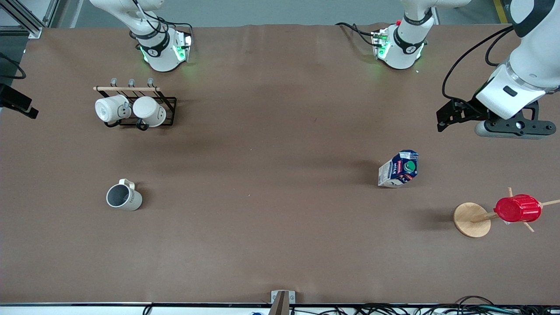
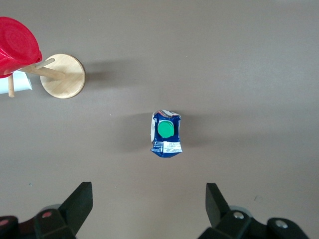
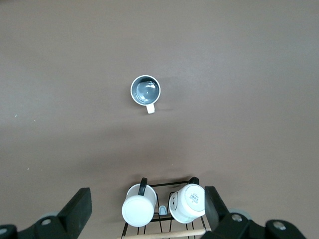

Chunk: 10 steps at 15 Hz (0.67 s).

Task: Place cup and milk on table
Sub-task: 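Reach the right gripper to the mug while the left gripper nears the milk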

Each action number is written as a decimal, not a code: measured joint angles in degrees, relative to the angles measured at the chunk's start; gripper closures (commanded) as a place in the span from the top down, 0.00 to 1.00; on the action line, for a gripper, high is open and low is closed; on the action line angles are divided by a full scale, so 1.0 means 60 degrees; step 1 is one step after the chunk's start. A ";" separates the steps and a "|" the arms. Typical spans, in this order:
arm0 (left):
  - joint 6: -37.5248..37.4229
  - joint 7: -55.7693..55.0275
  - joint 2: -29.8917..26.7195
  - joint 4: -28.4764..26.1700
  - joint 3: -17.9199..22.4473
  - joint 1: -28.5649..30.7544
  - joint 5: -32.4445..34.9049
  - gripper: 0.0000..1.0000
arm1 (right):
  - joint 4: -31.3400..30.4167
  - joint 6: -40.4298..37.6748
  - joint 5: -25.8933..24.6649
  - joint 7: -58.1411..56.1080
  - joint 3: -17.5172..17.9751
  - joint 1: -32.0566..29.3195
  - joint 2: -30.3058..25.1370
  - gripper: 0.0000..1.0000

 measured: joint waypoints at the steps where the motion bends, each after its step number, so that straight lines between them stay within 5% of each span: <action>1: -0.0001 0.0000 0.0000 0.0000 0.0004 0.0000 0.0000 1.00 | 0.0000 0.0000 0.0000 0.0000 0.0004 0.0000 0.0000 1.00; 10: 0.0014 -0.0176 0.0083 0.0002 0.0028 0.0017 0.0000 1.00 | -0.0400 0.0298 0.0000 0.0000 -0.0009 -0.0019 0.0013 1.00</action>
